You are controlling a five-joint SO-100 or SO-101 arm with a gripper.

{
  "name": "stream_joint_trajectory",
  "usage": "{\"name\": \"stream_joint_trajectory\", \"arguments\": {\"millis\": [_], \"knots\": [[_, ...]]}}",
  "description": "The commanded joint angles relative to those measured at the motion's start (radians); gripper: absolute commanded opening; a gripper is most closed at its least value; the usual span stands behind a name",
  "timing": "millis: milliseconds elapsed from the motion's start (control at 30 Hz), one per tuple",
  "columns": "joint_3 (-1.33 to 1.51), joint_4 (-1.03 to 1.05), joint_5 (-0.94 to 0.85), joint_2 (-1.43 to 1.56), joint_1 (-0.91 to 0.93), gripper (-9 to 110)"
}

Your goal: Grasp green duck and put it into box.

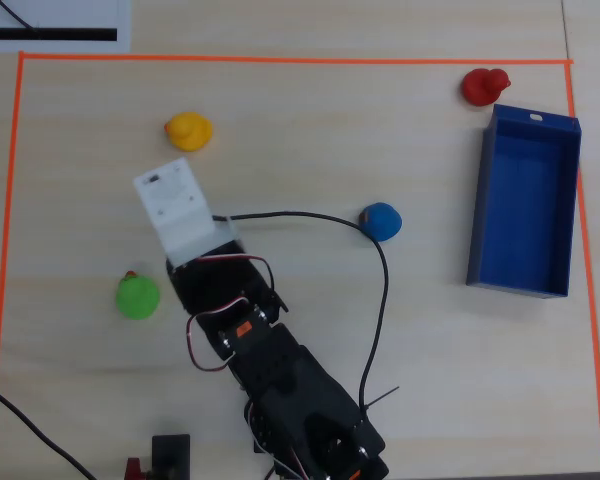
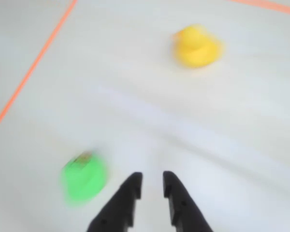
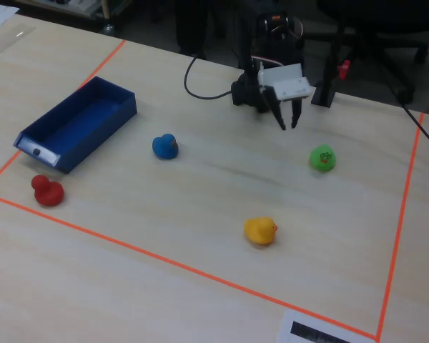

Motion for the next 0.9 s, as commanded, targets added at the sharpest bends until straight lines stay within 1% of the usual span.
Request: {"name": "stream_joint_trajectory", "arguments": {"millis": [0, 67, 133, 267, 400, 467, 667, 867], "knots": [[-0.176, 0.518, 0.126, -0.015, -0.241, 10], [-0.21, 0.623, 0.184, -0.058, -0.316, 16], [-0.222, 0.647, 0.196, -0.089, -0.341, 19], [-0.195, 0.568, 0.146, -0.135, -0.318, 23], [-0.166, 0.402, 0.08, -0.204, -0.252, 25], [-0.17, 0.353, 0.064, -0.241, -0.229, 27], [-0.261, 0.365, 0.051, -0.374, -0.201, 33], [-0.318, 0.279, 0.087, -0.508, -0.222, 34]]}}
